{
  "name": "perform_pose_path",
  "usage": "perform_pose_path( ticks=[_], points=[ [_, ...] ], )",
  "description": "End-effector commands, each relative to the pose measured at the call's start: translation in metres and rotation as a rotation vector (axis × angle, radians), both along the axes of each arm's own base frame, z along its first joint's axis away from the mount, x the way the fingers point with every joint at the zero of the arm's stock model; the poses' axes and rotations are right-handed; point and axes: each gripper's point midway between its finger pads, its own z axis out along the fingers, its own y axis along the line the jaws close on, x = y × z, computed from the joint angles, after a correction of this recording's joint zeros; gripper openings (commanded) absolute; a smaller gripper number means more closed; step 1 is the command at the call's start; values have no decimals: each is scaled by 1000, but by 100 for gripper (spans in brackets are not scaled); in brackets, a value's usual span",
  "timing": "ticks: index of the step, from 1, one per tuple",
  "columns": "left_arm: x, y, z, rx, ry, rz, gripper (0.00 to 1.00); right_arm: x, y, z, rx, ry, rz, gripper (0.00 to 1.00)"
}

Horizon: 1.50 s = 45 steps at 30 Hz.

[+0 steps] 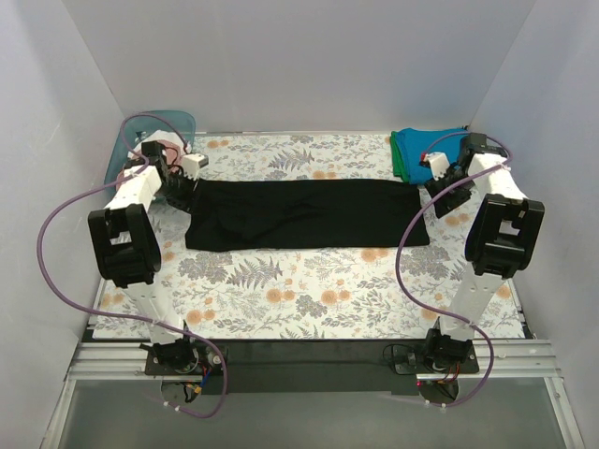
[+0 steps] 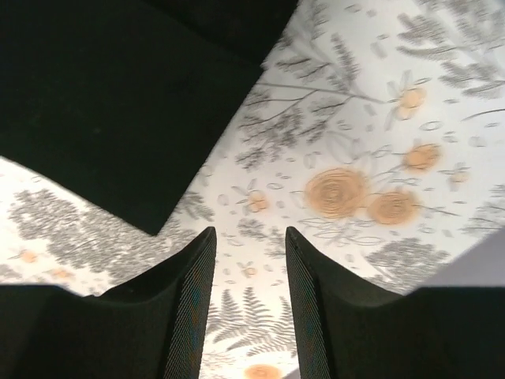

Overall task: Fold and stack the t-shirts
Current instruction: Fold the tshirt

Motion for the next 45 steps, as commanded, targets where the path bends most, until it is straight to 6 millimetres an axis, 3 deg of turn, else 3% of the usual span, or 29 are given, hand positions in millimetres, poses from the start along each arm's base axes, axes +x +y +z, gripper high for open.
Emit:
perform_pose_path(
  ticks=[1, 4, 9, 16, 19, 20, 22, 23, 26, 28, 32, 34, 35, 36, 38, 43, 44, 45],
  points=[
    [-25, -19, 19, -79, 9, 7, 49, -33, 34, 4, 186, 119, -93, 47],
    [-39, -22, 8, -101, 45, 20, 55, -41, 40, -6, 225, 179, -144, 47],
    [-51, -21, -13, -89, 71, 54, 56, -49, 46, -26, 265, 252, -195, 49],
    [-75, -12, -44, -22, 124, 72, 57, -60, 36, -59, 207, 318, -237, 49],
    [-86, -11, -54, -11, 149, 73, 57, -74, 37, -71, 197, 360, -240, 41],
    [-90, -10, -56, -7, 156, 70, 54, -76, 35, -73, 193, 365, -241, 28],
    [-102, -12, -61, -7, 193, 70, 44, -81, 32, -78, 179, 379, -243, 16],
    [-106, -11, -63, -4, 206, 65, 38, -84, 28, -79, 175, 384, -250, 3],
    [-128, -13, -65, 5, 243, 50, 13, -92, 9, -82, 135, 392, -268, 1],
    [-147, -14, -63, 11, 274, 36, 3, -96, -5, -80, 96, 381, -262, 1],
    [-181, -19, -55, 4, 315, 10, 0, -110, -31, -74, 44, 369, -251, 1],
    [-192, -22, -51, -3, 331, 9, 2, -117, -30, -69, 41, 357, -206, 1],
    [-194, -23, -44, -7, 312, 8, 11, -124, -25, -60, 55, 370, -188, 24],
    [-194, -27, -37, -30, 301, 2, 27, -123, -21, -52, 78, 364, -173, 40],
    [-190, -32, -18, -54, 252, -19, 34, -116, -8, -28, 150, 316, -149, 57],
    [-191, -64, 39, -225, 121, -159, 43, -74, 42, 58, 295, 66, -48, 57],
    [-191, -67, 42, -245, 106, -176, 43, -69, 74, 73, 330, 37, 6, 57],
    [-191, -70, 44, -260, 91, -198, 44, -65, 93, 81, 346, 25, 42, 55]
  ],
)
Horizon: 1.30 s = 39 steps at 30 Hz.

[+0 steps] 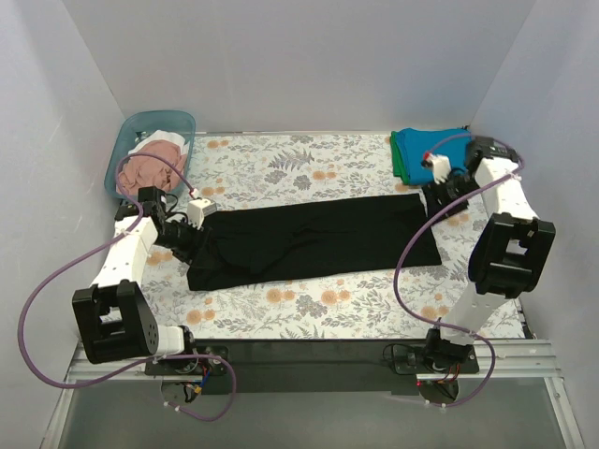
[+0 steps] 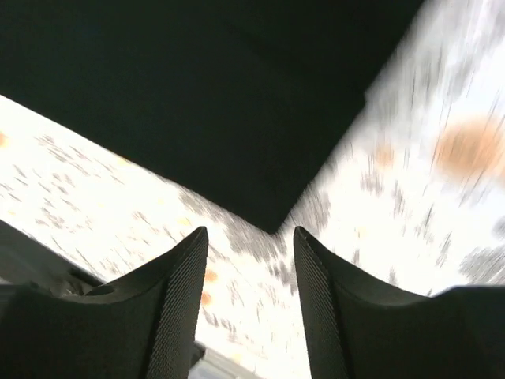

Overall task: Fold and stack the t-shirts
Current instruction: Fold the tshirt

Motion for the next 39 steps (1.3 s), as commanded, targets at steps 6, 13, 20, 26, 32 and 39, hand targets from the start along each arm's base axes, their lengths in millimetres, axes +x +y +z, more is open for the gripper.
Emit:
perform_pose_path(
  ticks=[6, 13, 20, 26, 32, 39],
  points=[
    [5, -41, 29, -266, -71, -96, 44, 37, 240, 100, 355, -173, 368, 45],
    [14, -42, 30, -278, -110, -39, 43, 15, 404, 79, 460, -160, 606, 41],
    [10, -37, 23, -249, -90, -16, 43, -17, 483, 29, 476, -90, 680, 48],
    [13, -38, 20, -261, -79, -16, 44, -37, 500, 2, 471, -47, 708, 50],
    [16, -39, 22, -272, -73, 1, 44, -42, 502, -13, 453, -31, 714, 52],
    [17, -37, 22, -254, -83, -5, 44, -56, 499, -31, 428, 16, 731, 54]
  ],
)
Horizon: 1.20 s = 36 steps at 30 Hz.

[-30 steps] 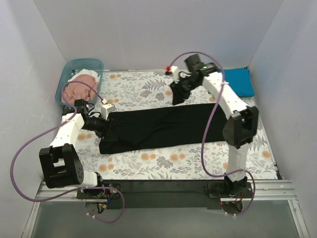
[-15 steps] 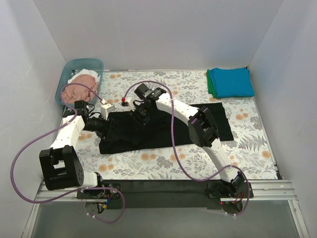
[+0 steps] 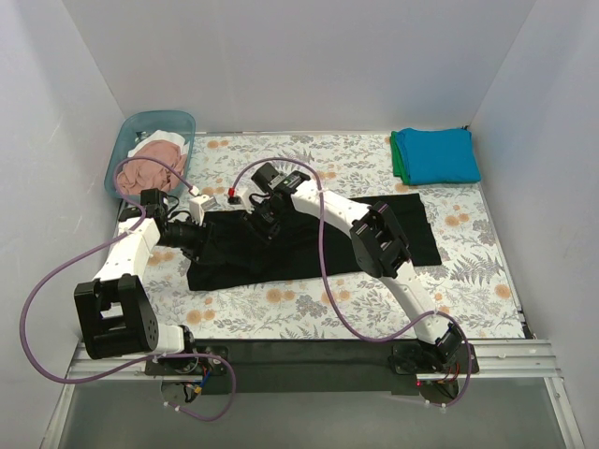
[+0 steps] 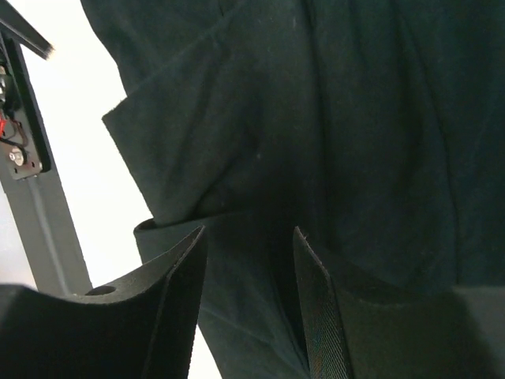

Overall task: Fold and stack the t-shirts
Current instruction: Fold the tshirt

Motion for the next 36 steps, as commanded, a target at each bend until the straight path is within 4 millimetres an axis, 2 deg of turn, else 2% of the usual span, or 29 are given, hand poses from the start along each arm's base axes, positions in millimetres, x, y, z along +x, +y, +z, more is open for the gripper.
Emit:
perform_pose_path(
  ticks=[1, 6, 10, 16, 17, 23, 29, 36],
  points=[
    [7, 0, 7, -7, -41, -5, 44, -13, 2, -9, -6, 18, 26, 54],
    [6, 0, 3, -11, -27, -4, 44, -18, -2, -8, -9, 20, 36, 52],
    [7, -1, 2, -13, -23, -2, 44, -19, -2, -2, 2, 21, 40, 41],
    [7, 0, 1, -12, -20, -4, 44, -15, 0, 31, 56, -25, 37, 11],
    [7, 0, 1, -12, -20, -4, 44, -15, 1, 35, 63, -31, 36, 2],
    [8, 2, -6, 4, -1, -4, 44, -5, -6, 61, 95, -51, -3, 1],
    [11, 6, -14, 24, 36, 0, 43, 21, -19, 74, 119, -47, -80, 1],
    [13, 4, -15, 6, 38, -3, 43, 60, -41, 53, 98, 22, -237, 1]
  ],
)
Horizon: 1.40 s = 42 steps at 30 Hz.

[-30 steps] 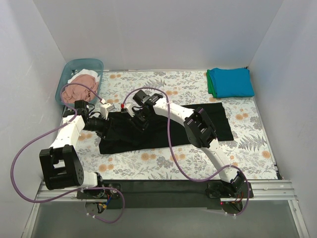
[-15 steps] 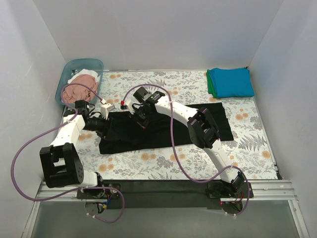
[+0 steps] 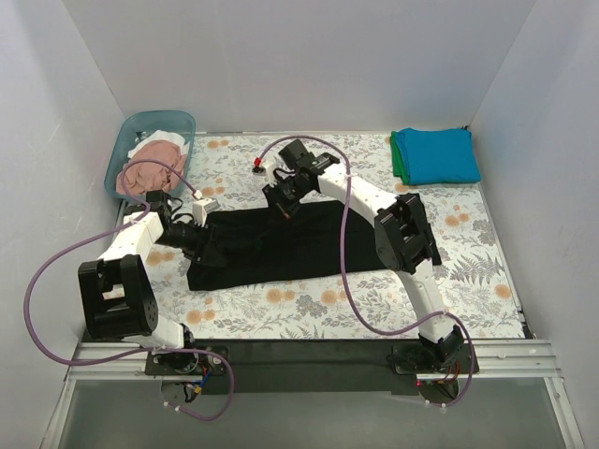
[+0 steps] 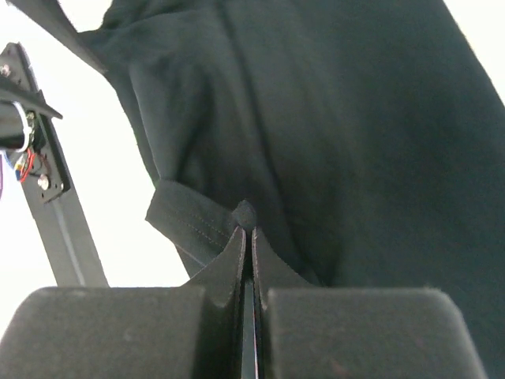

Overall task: Fold and stack the t-shirts
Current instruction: Fold the tshirt

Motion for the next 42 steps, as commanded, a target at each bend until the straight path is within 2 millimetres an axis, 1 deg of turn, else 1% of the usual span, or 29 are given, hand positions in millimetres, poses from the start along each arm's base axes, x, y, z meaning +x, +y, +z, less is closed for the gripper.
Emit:
perform_pose_path(
  ticks=[1, 2, 4, 7, 8, 9, 10, 11, 12, 13, 14, 15, 16, 17, 18, 19, 20, 22, 25, 28, 34, 37, 38, 39, 40, 41, 42],
  points=[
    [11, -1, 11, -13, -66, -10, 43, 18, -5, 9, 42, 33, -80, 1],
    [12, -1, 11, -13, -71, -11, 43, 20, -6, 7, 44, 44, -90, 1],
    [12, -4, 11, -18, -76, -18, 43, 25, -7, -3, 44, 67, -108, 1],
    [11, -11, 13, -26, -96, -43, 40, 26, -5, -14, 44, 128, -151, 1],
    [16, -12, 15, -18, -134, -50, 40, 27, -6, -19, 39, 138, -162, 1],
    [18, -14, 15, -12, -146, -47, 40, 28, -5, -27, 22, 150, -176, 1],
    [18, -18, 13, -6, -139, -40, 40, 31, -5, -31, 15, 152, -190, 1],
    [28, -18, 16, 12, -189, -33, 40, 34, -6, -34, 8, 151, -205, 1],
    [32, -18, 15, 22, -202, -24, 40, 40, -9, -41, -16, 141, -234, 1],
    [36, -22, 16, 22, -200, -5, 41, 43, -9, -43, -19, 142, -253, 1],
    [44, -23, 18, 23, -230, -1, 41, 48, -11, -45, -24, 138, -270, 1],
    [49, -23, 16, 30, -225, 9, 42, 55, -17, -49, -36, 135, -300, 1],
    [51, -26, 14, 30, -204, 27, 42, 61, -17, -47, -24, 127, -314, 1],
    [61, -27, 15, 36, -229, 34, 42, 67, -22, -47, -19, 137, -339, 1],
    [64, -25, 8, 43, -212, 40, 42, 68, -24, -45, -13, 142, -349, 1],
    [65, -36, 8, 42, -222, 6, 44, 71, -23, -44, 1, 135, -354, 1],
    [68, -38, 8, 53, -238, -14, 44, 75, -26, -42, 6, 138, -368, 1],
    [69, -46, 0, 76, -246, -57, 47, 76, -27, -41, 13, 135, -374, 1],
    [79, -52, -3, 92, -308, -91, 49, 76, -28, -40, 21, 145, -376, 1],
    [97, -53, 3, 107, -392, -107, 50, 75, -28, -41, 23, 152, -374, 1],
    [119, -51, 18, 145, -543, -161, 50, 77, -27, -39, 31, 144, -377, 1],
    [121, -53, 20, 140, -577, -205, 50, 77, -27, -38, 33, 141, -377, 1],
    [119, -54, 20, 128, -567, -210, 50, 77, -27, -37, 35, 140, -378, 1],
    [117, -58, 19, 110, -582, -259, 50, 77, -28, -37, 35, 141, -377, 1],
    [110, -60, 16, 95, -557, -284, 50, 77, -28, -38, 33, 142, -379, 1],
    [110, -61, 20, 88, -570, -310, 50, 77, -29, -37, 35, 142, -380, 1],
    [106, -66, 19, 53, -556, -335, 50, 78, -30, -38, 32, 143, -384, 1]
  ],
)
